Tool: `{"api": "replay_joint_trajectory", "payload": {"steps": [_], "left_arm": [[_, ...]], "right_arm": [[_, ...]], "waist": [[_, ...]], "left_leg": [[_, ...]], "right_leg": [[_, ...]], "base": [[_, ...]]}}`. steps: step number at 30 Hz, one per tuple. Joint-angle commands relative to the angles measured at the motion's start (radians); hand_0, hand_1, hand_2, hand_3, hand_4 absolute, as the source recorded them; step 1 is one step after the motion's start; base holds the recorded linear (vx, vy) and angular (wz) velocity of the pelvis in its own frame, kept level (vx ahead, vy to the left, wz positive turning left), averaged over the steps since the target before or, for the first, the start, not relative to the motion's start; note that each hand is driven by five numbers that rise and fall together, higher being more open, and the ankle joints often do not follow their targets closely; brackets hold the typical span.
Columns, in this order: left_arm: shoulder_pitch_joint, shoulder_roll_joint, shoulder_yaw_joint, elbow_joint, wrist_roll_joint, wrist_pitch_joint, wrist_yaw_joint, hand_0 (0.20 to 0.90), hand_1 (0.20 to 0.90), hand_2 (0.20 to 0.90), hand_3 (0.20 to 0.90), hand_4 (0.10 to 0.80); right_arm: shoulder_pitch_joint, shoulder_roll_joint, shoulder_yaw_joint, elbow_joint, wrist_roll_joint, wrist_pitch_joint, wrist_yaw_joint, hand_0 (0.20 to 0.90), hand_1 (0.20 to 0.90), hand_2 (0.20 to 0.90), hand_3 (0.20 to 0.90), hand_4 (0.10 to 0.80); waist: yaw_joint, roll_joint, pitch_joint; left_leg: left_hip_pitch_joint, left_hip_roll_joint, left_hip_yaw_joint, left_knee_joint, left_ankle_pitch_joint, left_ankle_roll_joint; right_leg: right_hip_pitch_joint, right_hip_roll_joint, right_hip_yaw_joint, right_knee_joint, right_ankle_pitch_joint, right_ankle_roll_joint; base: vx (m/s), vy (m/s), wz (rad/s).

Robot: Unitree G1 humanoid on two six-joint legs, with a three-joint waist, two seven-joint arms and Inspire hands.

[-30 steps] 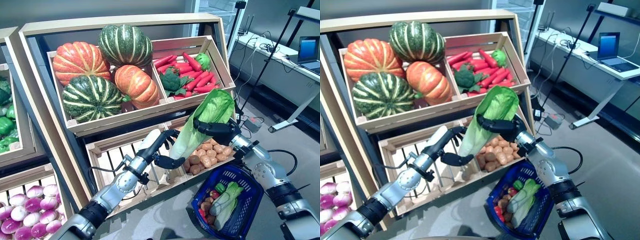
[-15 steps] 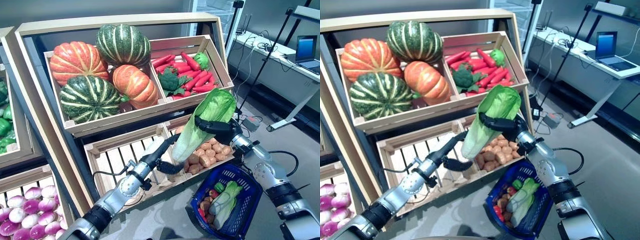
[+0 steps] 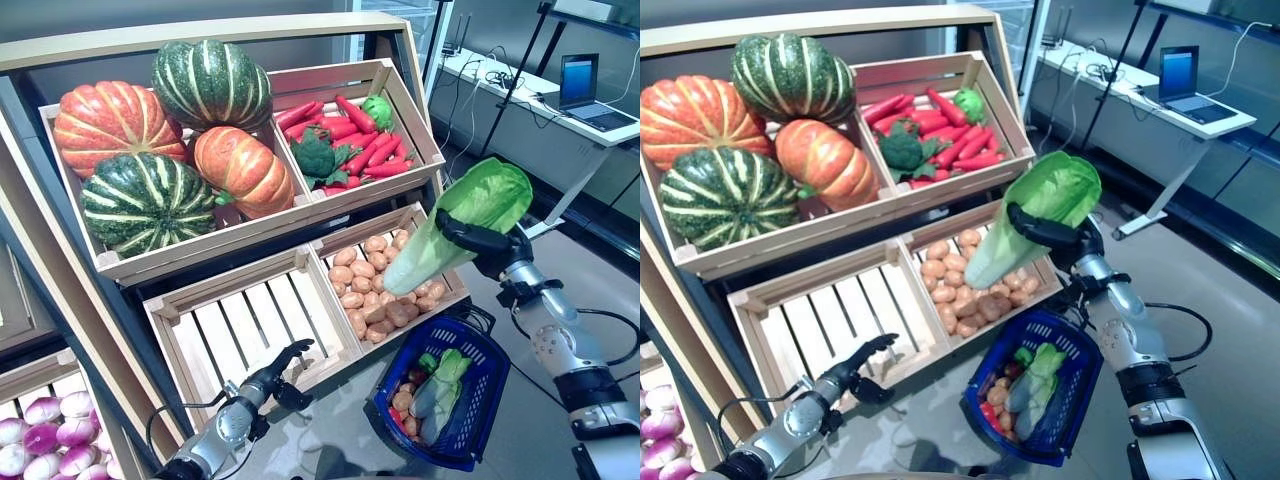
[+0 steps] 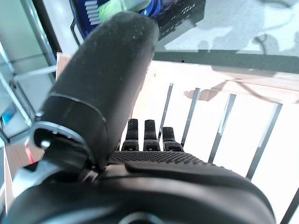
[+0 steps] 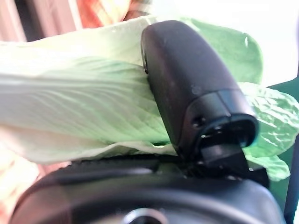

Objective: Put vegetables into the basket

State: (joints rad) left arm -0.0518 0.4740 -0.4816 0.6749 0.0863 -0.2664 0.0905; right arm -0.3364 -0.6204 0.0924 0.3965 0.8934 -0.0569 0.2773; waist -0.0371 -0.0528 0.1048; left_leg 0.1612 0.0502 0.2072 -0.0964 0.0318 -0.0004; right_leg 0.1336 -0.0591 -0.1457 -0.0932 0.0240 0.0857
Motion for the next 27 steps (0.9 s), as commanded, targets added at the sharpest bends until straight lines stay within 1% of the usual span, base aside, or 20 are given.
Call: {"api": "replay_joint_trajectory", "payload": {"steps": [1,2,3,5,8,9,12,14,16,20,23,24,27], "left_arm": [[-0.062,-0.014,0.075,-0.014,-0.097,-0.069,0.023,0.9,0.9,0.9,0.9,0.8],[-0.051,-0.015,0.087,-0.023,-0.111,-0.069,0.022,0.9,0.9,0.9,0.9,0.8],[-0.036,-0.015,0.103,-0.038,-0.145,-0.072,0.023,0.9,0.9,0.9,0.9,0.8],[-0.019,-0.013,0.127,-0.062,-0.183,-0.084,0.018,0.9,0.9,0.9,0.9,0.8],[0.013,-0.014,0.155,-0.111,-0.26,-0.092,-0.013,0.9,0.9,0.9,0.9,0.8],[0.016,-0.016,0.158,-0.119,-0.293,-0.093,-0.026,0.9,0.9,0.9,0.9,0.8],[0.008,-0.02,0.167,-0.138,-0.387,-0.102,-0.061,0.9,0.9,0.9,0.9,0.8],[-0.026,-0.023,0.166,-0.143,-0.446,-0.108,-0.074,0.9,0.9,0.9,0.9,0.8],[-0.059,-0.021,0.162,-0.151,-0.457,-0.111,-0.072,0.9,0.9,0.9,0.9,0.8],[-0.116,-0.01,0.144,-0.187,-0.486,-0.096,-0.051,0.9,0.9,0.9,0.9,0.8],[-0.136,-0.02,0.137,-0.198,-0.544,-0.108,-0.034,0.9,0.9,0.9,0.9,0.8],[-0.142,-0.027,0.137,-0.202,-0.571,-0.116,-0.034,0.9,0.9,0.9,0.9,0.8],[-0.153,-0.037,0.132,-0.238,-0.638,-0.123,-0.043,0.9,0.9,0.9,0.9,0.8]], "right_arm": [[-0.035,-0.079,-0.122,0.028,-0.064,-0.141,-0.067,0.3,0.3,0.3,0.3,0.4],[-0.011,-0.084,-0.129,0.042,-0.073,-0.143,-0.082,0.3,0.3,0.3,0.3,0.4],[0.019,-0.091,-0.139,0.064,-0.089,-0.135,-0.122,0.3,0.3,0.3,0.3,0.4],[0.056,-0.094,-0.161,0.107,-0.093,-0.14,-0.151,0.3,0.3,0.3,0.3,0.4],[0.103,-0.084,-0.211,0.238,-0.093,-0.164,-0.227,0.3,0.3,0.3,0.3,0.4],[0.103,-0.079,-0.227,0.278,-0.049,-0.161,-0.248,0.3,0.3,0.3,0.3,0.4],[0.082,-0.043,-0.292,0.398,0.131,-0.144,-0.237,0.3,0.3,0.3,0.3,0.4],[0.047,-0.026,-0.313,0.47,0.182,-0.177,-0.24,0.3,0.3,0.3,0.3,0.4],[0.014,-0.027,-0.32,0.511,0.224,-0.195,-0.248,0.3,0.3,0.3,0.3,0.4],[-0.042,-0.041,-0.307,0.543,0.207,-0.22,-0.286,0.3,0.3,0.3,0.3,0.4],[-0.086,-0.068,-0.289,0.545,0.17,-0.229,-0.319,0.3,0.3,0.3,0.3,0.4],[-0.104,-0.081,-0.282,0.554,0.173,-0.232,-0.322,0.3,0.3,0.3,0.3,0.4],[-0.155,-0.11,-0.27,0.585,0.171,-0.231,-0.318,0.3,0.3,0.3,0.3,0.4]], "waist": [[0.004,-0.004,-0.026],[0.004,-0.004,-0.024],[0.004,-0.004,-0.018],[0.006,-0.004,-0.01],[0.02,0.001,0.01],[0.023,0.003,0.017],[0.036,0.011,0.05],[0.045,0.02,0.094],[0.048,0.029,0.131],[0.051,0.052,0.194],[0.044,0.075,0.254],[0.042,0.083,0.278],[0.037,0.104,0.322]], "left_leg": [[0.041,0.009,0.013,0.009,-0.126,0.007],[0.039,0.009,0.014,0.009,-0.125,0.007],[0.037,0.01,0.015,0.009,-0.124,0.008],[0.035,0.011,0.016,0.009,-0.124,0.009],[0.031,0.013,0.014,0.009,-0.125,0.009],[0.028,0.013,0.015,0.009,-0.124,0.009],[0.004,0.015,0.016,0.023,-0.117,0.007],[-0.052,0.021,0.008,0.092,-0.131,0.002],[-0.097,0.025,-0.001,0.14,-0.138,-0.001],[-0.181,0.028,-0.014,0.234,-0.153,-0.007],[-0.268,0.036,-0.028,0.365,-0.179,-0.02],[-0.31,0.041,-0.033,0.431,-0.195,-0.024],[-0.421,0.054,-0.035,0.583,-0.249,-0.018]], "right_leg": [[0.033,0.005,-0.011,0.006,-0.044,-0.021],[0.031,0.005,-0.011,0.006,-0.043,-0.021],[0.027,0.005,-0.012,0.006,-0.041,-0.021],[0.024,0.006,-0.013,0.006,-0.04,-0.022],[0.022,0.005,-0.023,0.006,-0.04,-0.022],[0.019,0.005,-0.025,0.006,-0.04,-0.023],[0.005,0.002,-0.031,0.006,-0.035,-0.031],[-0.018,-0.002,-0.042,0.021,-0.033,-0.039],[-0.046,-0.003,-0.049,0.053,-0.042,-0.045],[-0.102,-0.01,-0.073,0.13,-0.073,-0.06],[-0.167,-0.026,-0.101,0.241,-0.117,-0.082],[-0.197,-0.032,-0.111,0.294,-0.138,-0.094],[-0.303,-0.053,-0.133,0.459,-0.198,-0.121]], "base": [[0.038,-0.031,-0.02],[0.036,-0.039,-0.01],[0.04,-0.048,-0.04],[0.05,-0.051,-0.06],[0.08,-0.062,-0.05],[0.058,-0.065,-0.03],[0.0,-0.082,-0.03],[-0.137,-0.113,-0.03],[-0.189,-0.116,-0.02],[-0.176,-0.107,0.03],[-0.22,-0.072,0.18],[-0.233,-0.049,0.24],[-0.257,-0.023,-0.01]]}}
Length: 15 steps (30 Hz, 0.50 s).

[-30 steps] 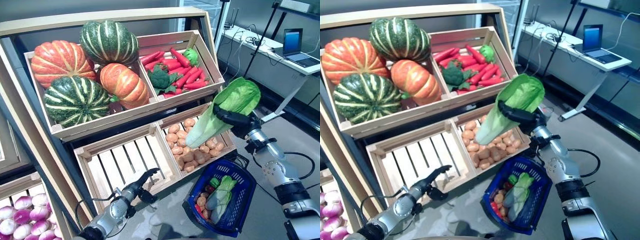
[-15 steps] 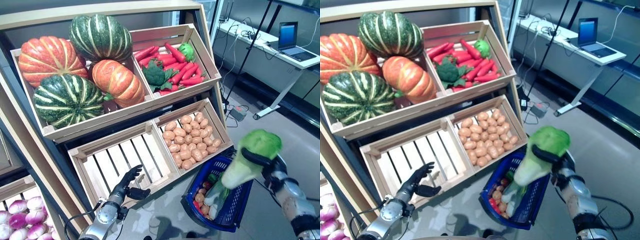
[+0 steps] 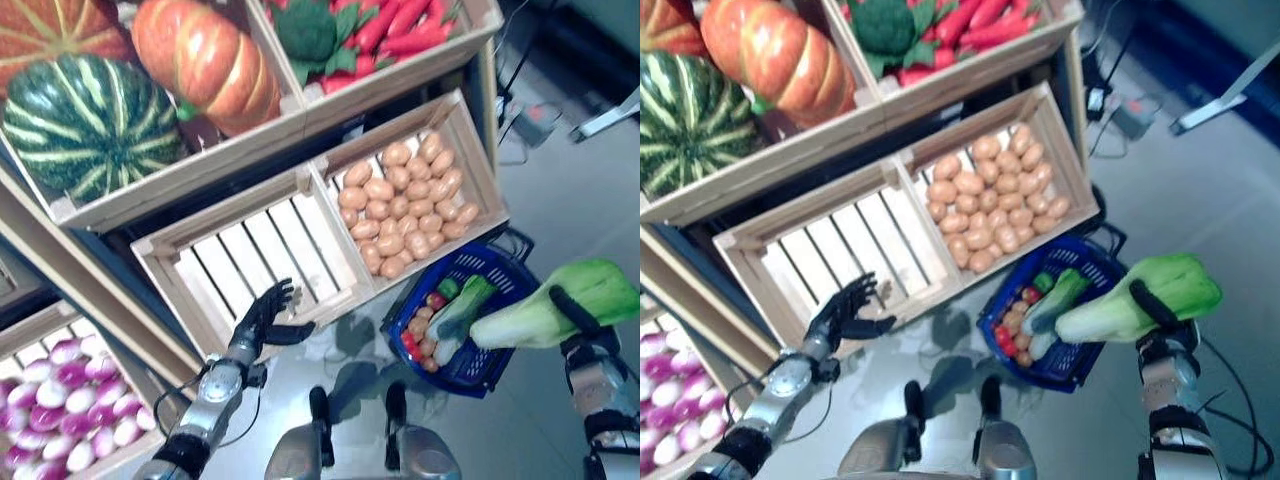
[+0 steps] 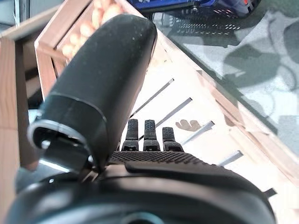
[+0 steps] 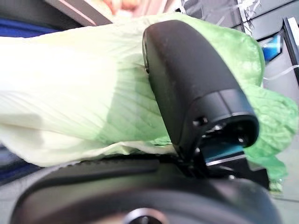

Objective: Put vegetables into the basket

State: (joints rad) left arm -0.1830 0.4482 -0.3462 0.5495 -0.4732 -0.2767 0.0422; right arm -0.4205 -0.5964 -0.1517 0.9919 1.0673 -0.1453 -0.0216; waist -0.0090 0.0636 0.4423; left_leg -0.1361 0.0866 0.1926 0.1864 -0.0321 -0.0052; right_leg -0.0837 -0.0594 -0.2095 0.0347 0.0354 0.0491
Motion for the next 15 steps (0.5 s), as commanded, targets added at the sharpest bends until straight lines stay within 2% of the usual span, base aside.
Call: {"api": "replay_joint_trajectory", "payload": {"steps": [1,3,8,12,15], "left_arm": [[-0.028,-0.012,-0.011,-0.137,-0.087,-0.112,0.01,0.9,0.9,0.9,0.9,0.8],[-0.029,-0.011,-0.015,-0.16,-0.092,-0.117,0.01,0.9,0.9,0.9,0.9,0.8],[-0.04,0.016,-0.035,-0.26,-0.121,-0.147,0.02,0.9,0.9,0.9,0.9,0.8],[-0.063,0.023,-0.058,-0.289,-0.123,-0.154,0.051,0.9,0.9,0.9,0.9,0.8],[-0.076,0.028,-0.073,-0.302,-0.125,-0.158,0.065,0.9,0.9,0.9,0.9,0.8]], "right_arm": [[-0.092,-0.143,-0.021,-0.009,0.004,-0.141,-0.029,0.3,0.3,0.3,0.3,0.4],[-0.109,-0.152,-0.022,-0.003,0.001,-0.135,-0.034,0.3,0.3,0.3,0.3,0.4],[-0.187,-0.183,-0.016,0.029,-0.014,-0.122,-0.048,0.3,0.3,0.3,0.3,0.4],[-0.25,-0.187,0.006,0.043,-0.013,-0.134,-0.041,0.3,0.3,0.3,0.3,0.4],[-0.287,-0.195,0.018,0.047,-0.022,-0.14,-0.053,0.3,0.3,0.3,0.3,0.4]], "waist": [[0.008,-0.009,0.003],[0.009,-0.004,0.013],[0.023,0.015,0.053],[0.021,0.027,0.069],[0.02,0.031,0.072]], "left_leg": [[-0.168,0.019,-0.026,0.361,-0.207,-0.009],[-0.214,0.018,-0.037,0.422,-0.234,0.0],[-0.368,-0.013,-0.078,0.631,-0.319,0.048],[-0.493,-0.018,-0.075,0.779,-0.364,0.074],[-0.536,-0.02,-0.067,0.825,-0.379,0.081]], "right_leg": [[-0.128,-0.063,-0.074,0.393,-0.226,-0.09],[-0.174,-0.072,-0.076,0.46,-0.248,-0.097],[-0.335,-0.126,-0.064,0.693,-0.309,-0.106],[-0.481,-0.159,-0.041,0.863,-0.353,-0.112],[-0.539,-0.171,-0.024,0.924,-0.37,-0.111]], "base": [[-0.217,-0.01,0.03],[-0.167,-0.001,0.14],[-0.15,0.028,0.13],[-0.113,-0.001,0.08],[-0.062,-0.014,-0.01]]}}
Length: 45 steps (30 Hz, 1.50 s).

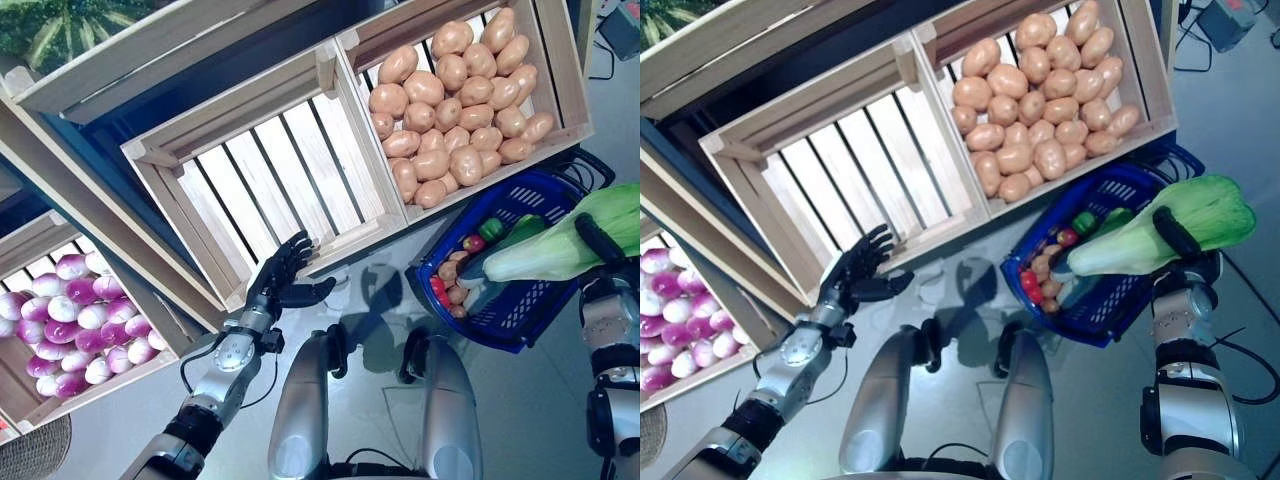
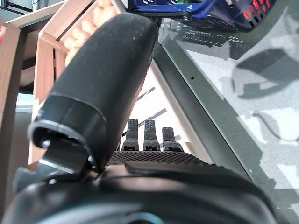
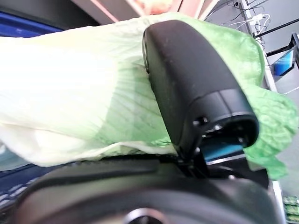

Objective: Put vegetables into the basket

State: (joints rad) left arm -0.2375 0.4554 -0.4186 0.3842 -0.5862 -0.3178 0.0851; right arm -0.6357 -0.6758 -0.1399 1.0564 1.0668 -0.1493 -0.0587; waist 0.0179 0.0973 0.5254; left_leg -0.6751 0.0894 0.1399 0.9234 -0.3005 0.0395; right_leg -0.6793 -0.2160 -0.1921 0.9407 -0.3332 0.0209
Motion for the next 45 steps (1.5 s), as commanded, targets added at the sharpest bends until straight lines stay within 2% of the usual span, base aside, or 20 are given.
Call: {"api": "replay_joint_trajectory", "payload": {"steps": [1,3,4,9,15,18,26,31,39,45], "left_arm": [[-0.024,0.023,-0.008,-0.14,-0.009,-0.119,0.026,0.9,0.9,0.9,0.9,0.8],[-0.031,0.026,-0.021,-0.142,-0.018,-0.12,0.027,0.9,0.9,0.9,0.9,0.8],[-0.034,0.025,-0.028,-0.145,-0.026,-0.125,0.029,0.9,0.9,0.9,0.9,0.8],[-0.033,0.033,-0.041,-0.159,-0.046,-0.14,0.023,0.9,0.9,0.9,0.9,0.8],[-0.02,0.043,-0.049,-0.174,-0.044,-0.143,0.023,0.9,0.9,0.9,0.9,0.8],[-0.013,0.048,-0.046,-0.178,-0.058,-0.146,0.014,0.9,0.9,0.9,0.9,0.8],[0.015,0.052,-0.04,-0.179,-0.064,-0.145,-0.007,0.9,0.9,0.9,0.9,0.8],[0.03,0.056,-0.036,-0.164,-0.066,-0.126,-0.022,0.9,0.9,0.9,0.9,0.8],[0.067,0.048,-0.023,-0.141,-0.06,-0.099,-0.043,0.9,0.9,0.9,0.9,0.8],[0.094,0.035,-0.021,-0.119,-0.011,-0.088,-0.037,0.9,0.9,0.9,0.9,0.8]], "right_arm": [[-0.084,-0.117,0.01,-0.016,-0.026,-0.136,-0.022,0.3,0.3,0.3,0.3,0.4],[-0.106,-0.123,0.022,-0.009,-0.043,-0.126,-0.041,0.3,0.3,0.3,0.3,0.4],[-0.118,-0.13,0.027,-0.001,-0.062,-0.117,-0.049,0.9,0.9,0.9,0.9,0.8],[-0.139,-0.14,0.044,0.016,-0.073,-0.113,-0.034,0.9,0.9,0.9,0.9,0.8],[-0.131,-0.143,0.041,0.018,-0.069,-0.104,-0.008,0.9,0.9,0.9,0.9,0.8],[-0.127,-0.147,0.038,0.026,-0.072,-0.106,0.005,0.9,0.9,0.9,0.9,0.8],[-0.095,-0.154,0.032,0.035,-0.065,-0.096,0.021,0.9,0.9,0.9,0.9,0.8],[-0.056,-0.157,0.007,0.034,-0.077,-0.085,0.025,0.9,0.9,0.9,0.9,0.8],[0.006,-0.152,-0.018,0.014,-0.088,-0.062,0.019,0.9,0.9,0.9,0.9,0.8],[0.07,-0.063,-0.013,-0.018,-0.046,-0.077,0.048,0.9,0.9,0.9,0.9,0.8]], "waist": [[-0.008,-0.001,-0.011],[-0.012,0.001,-0.011],[-0.014,0.003,-0.011],[-0.007,0.004,-0.015],[-0.004,-0.003,-0.02],[0.002,-0.008,-0.026],[0.009,-0.025,-0.05],[0.024,-0.049,-0.091],[0.027,-0.077,-0.133],[0.031,-0.097,-0.191]], "left_leg": [[-0.012,-0.022,-0.012,0.106,-0.117,0.038],[-0.035,-0.017,-0.009,0.133,-0.124,0.04],[-0.044,-0.014,-0.008,0.145,-0.129,0.039],[-0.064,-0.024,-0.014,0.161,-0.135,0.043],[-0.05,-0.012,-0.017,0.141,-0.125,0.041],[-0.015,-0.01,-0.019,0.096,-0.105,0.031],[0.115,0.02,-0.017,-0.023,-0.044,0.011],[0.224,0.02,-0.007,-0.119,-0.043,0.007],[0.341,0.043,0.023,-0.209,-0.026,-0.01],[0.473,0.035,0.062,-0.4,0.041,-0.024]], "right_leg": [[0.036,-0.018,-0.036,0.04,-0.009,-0.083],[0.006,-0.019,-0.025,0.07,-0.018,-0.086],[-0.005,-0.017,-0.021,0.082,-0.024,-0.09],[-0.03,-0.017,-0.02,0.106,-0.031,-0.092],[-0.012,-0.004,-0.029,0.084,-0.023,-0.099],[0.026,0.004,-0.042,0.039,-0.01,-0.095],[0.172,0.03,-0.075,-0.087,0.015,-0.11],[0.292,0.033,-0.103,-0.186,0.036,-0.097],[0.421,0.054,-0.116,-0.303,0.068,-0.086],[0.545,0.077,-0.114,-0.503,0.126,-0.055]], "base": [[-0.05,-0.018,0.03],[-0.017,-0.006,0.01],[-0.016,-0.008,-0.03],[0.002,0.001,-0.01],[0.006,-0.001,0.0],[0.022,0.002,0.01],[0.029,0.03,0.02],[0.075,0.05,0.03],[0.104,0.04,0.03],[0.132,0.074,-0.05]]}}
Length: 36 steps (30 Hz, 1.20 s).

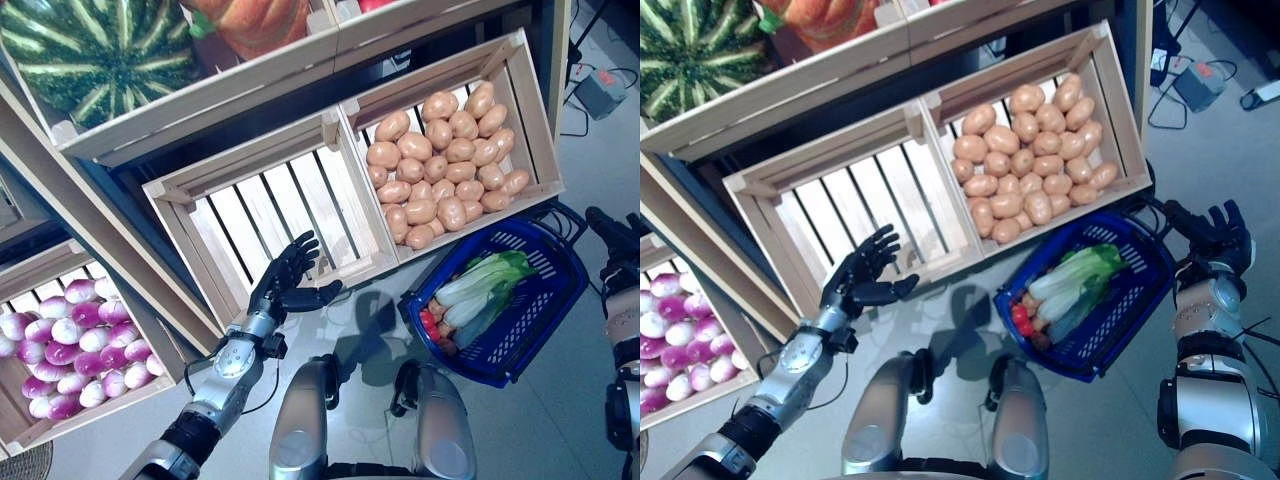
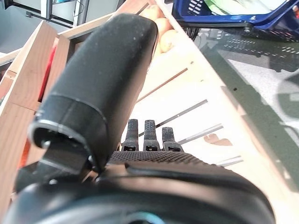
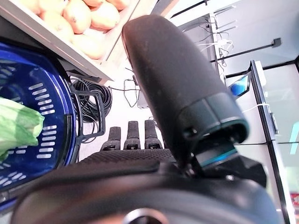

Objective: Put vegetables into the basket

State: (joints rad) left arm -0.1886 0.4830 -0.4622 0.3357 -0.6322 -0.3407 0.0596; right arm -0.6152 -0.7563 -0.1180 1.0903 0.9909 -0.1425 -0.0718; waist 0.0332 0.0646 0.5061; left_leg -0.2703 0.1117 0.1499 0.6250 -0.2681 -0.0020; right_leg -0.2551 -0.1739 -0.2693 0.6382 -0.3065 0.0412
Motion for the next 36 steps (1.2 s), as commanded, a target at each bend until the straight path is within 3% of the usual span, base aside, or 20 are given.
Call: {"api": "replay_joint_trajectory", "payload": {"steps": [1,7,14,19,25,32,36], "left_arm": [[0.054,-0.003,0.024,-0.046,0.056,-0.057,-0.011,0.9,0.9,0.9,0.9,0.8],[0.09,-0.077,0.024,0.18,0.227,0.005,0.015,0.9,0.9,0.9,0.9,0.8],[0.123,-0.164,0.071,0.496,0.366,-0.021,-0.049,0.9,0.9,0.9,0.9,0.8],[0.142,-0.196,0.094,0.585,0.374,-0.043,-0.087,0.9,0.9,0.9,0.9,0.8],[0.151,-0.247,0.118,0.724,0.379,-0.038,-0.094,0.9,0.9,0.9,0.9,0.8],[0.146,-0.277,0.102,0.785,0.412,-0.065,-0.099,0.9,0.9,0.9,0.9,0.8],[0.131,-0.28,0.074,0.784,0.402,-0.066,-0.101,0.9,0.9,0.9,0.9,0.8]], "right_arm": [[0.081,0.063,-0.026,-0.075,0.044,-0.097,0.07,0.9,0.9,0.9,0.9,0.8],[0.225,0.296,0.034,-0.161,0.031,-0.142,0.055,0.9,0.9,0.9,0.9,0.8],[0.396,0.438,0.166,-0.248,-0.065,-0.136,0.194,0.9,0.9,0.9,0.9,0.8],[0.472,0.518,0.229,-0.255,-0.103,-0.113,0.238,0.9,0.9,0.9,0.9,0.8],[0.545,0.607,0.266,-0.181,-0.02,-0.083,0.264,0.9,0.9,0.9,0.9,0.8],[0.563,0.652,0.342,-0.082,-0.101,-0.08,0.284,0.9,0.9,0.9,0.9,0.8],[0.562,0.662,0.393,-0.034,-0.179,-0.026,0.3,0.9,0.9,0.9,0.9,0.8]], "waist": [[0.014,-0.07,-0.195],[0.003,-0.09,-0.302],[-0.028,-0.089,-0.396],[-0.041,-0.091,-0.421],[-0.054,-0.088,-0.427],[-0.052,-0.077,-0.427],[-0.051,-0.068,-0.423]], "left_leg": [[0.104,0.007,0.06,-0.159,0.026,0.019],[0.286,-0.042,0.075,-0.487,0.143,0.023],[0.406,-0.065,0.074,-0.712,0.212,0.023],[0.414,-0.066,0.078,-0.712,0.198,0.018],[0.436,-0.072,0.069,-0.712,0.192,0.025],[0.442,-0.082,0.043,-0.712,0.191,0.026],[0.445,-0.086,0.033,-0.712,0.19,0.027]], "right_leg": [[0.153,0.041,-0.032,-0.265,0.119,-0.063],[0.3,0.075,0.002,-0.546,0.234,-0.017],[0.375,0.112,0.054,-0.711,0.295,-0.005],[0.383,0.12,0.06,-0.725,0.294,-0.003],[0.411,0.127,0.06,-0.725,0.281,-0.008],[0.426,0.124,0.054,-0.725,0.271,-0.008],[0.431,0.122,0.051,-0.725,0.267,-0.008]], "base": [[0.176,0.056,-0.13],[0.174,0.052,-0.17],[0.124,0.032,-0.09],[0.06,-0.01,-0.01],[0.071,-0.002,0.01],[0.026,0.011,0.0],[-0.008,0.027,0.01]]}}
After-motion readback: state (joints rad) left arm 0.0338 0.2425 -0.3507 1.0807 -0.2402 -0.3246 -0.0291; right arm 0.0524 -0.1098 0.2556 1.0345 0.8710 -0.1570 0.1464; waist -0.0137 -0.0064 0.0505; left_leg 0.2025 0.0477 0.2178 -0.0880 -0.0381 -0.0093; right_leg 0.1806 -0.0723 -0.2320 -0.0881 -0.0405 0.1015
